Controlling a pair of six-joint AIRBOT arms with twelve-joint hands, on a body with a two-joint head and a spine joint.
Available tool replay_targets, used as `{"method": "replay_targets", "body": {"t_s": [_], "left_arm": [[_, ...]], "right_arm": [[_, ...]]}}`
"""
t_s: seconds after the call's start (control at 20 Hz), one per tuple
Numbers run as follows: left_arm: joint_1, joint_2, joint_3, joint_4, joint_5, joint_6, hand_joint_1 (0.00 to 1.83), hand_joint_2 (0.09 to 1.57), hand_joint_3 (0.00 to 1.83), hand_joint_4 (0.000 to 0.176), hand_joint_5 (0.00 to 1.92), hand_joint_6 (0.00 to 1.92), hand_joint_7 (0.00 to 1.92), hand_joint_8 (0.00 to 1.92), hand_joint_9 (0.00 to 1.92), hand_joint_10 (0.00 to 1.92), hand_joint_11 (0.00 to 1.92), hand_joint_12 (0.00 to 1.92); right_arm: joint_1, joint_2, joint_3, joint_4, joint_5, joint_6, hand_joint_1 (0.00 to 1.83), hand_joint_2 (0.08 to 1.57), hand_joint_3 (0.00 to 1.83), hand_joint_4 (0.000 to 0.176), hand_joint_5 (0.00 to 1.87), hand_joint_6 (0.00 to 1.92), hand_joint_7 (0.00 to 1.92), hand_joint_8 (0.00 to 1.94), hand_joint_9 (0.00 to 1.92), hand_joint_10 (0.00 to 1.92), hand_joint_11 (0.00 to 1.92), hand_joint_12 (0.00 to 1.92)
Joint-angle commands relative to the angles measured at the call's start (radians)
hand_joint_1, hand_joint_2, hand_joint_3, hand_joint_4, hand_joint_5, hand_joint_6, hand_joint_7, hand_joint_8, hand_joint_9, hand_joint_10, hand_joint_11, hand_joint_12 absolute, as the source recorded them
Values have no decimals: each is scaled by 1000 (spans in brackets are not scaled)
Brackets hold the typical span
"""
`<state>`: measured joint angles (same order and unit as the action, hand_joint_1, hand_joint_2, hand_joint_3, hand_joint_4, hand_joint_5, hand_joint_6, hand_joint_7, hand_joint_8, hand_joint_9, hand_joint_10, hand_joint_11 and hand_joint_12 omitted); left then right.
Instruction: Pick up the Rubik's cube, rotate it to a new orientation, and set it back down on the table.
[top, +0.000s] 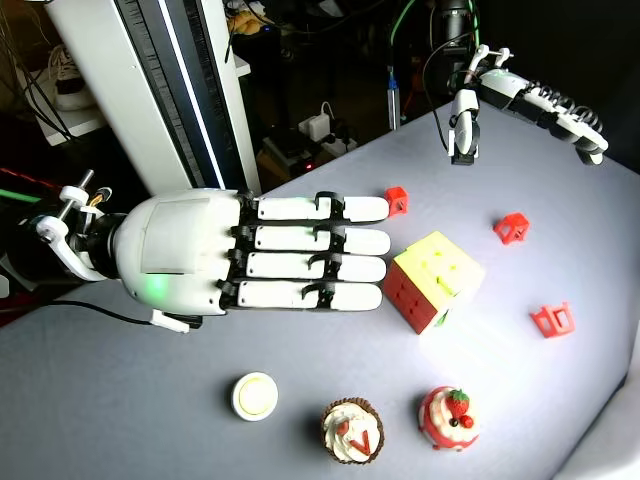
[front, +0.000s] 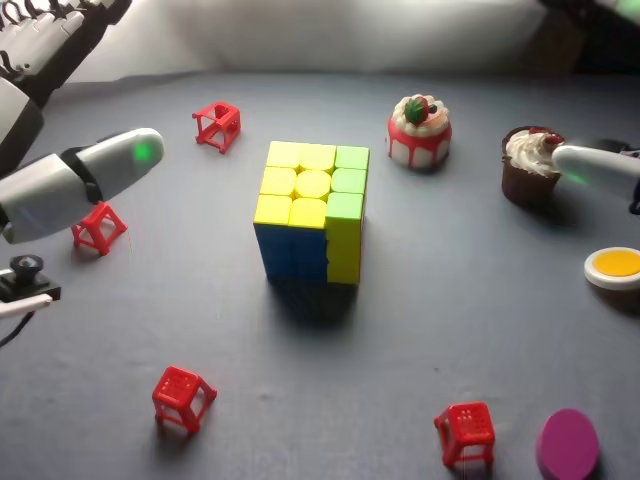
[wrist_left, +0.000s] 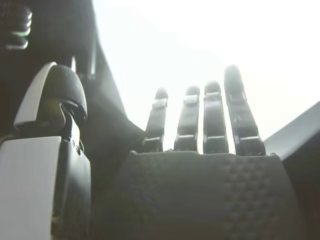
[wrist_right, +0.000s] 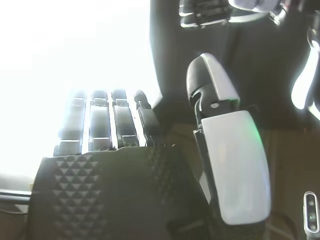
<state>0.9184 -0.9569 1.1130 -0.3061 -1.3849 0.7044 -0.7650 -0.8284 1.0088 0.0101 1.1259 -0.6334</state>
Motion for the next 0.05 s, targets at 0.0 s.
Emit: {"method": "replay_targets", "body": {"t_s": [0.0], "left_arm": [[-3,10,2,7,-108,4,4,1058,0,159,0,0,0,0,0,0,0,4]], "right_arm": [[0,9,-1,30,120,-2,551,1202,0,30,0,0,0,0,0,0,0,0]]}}
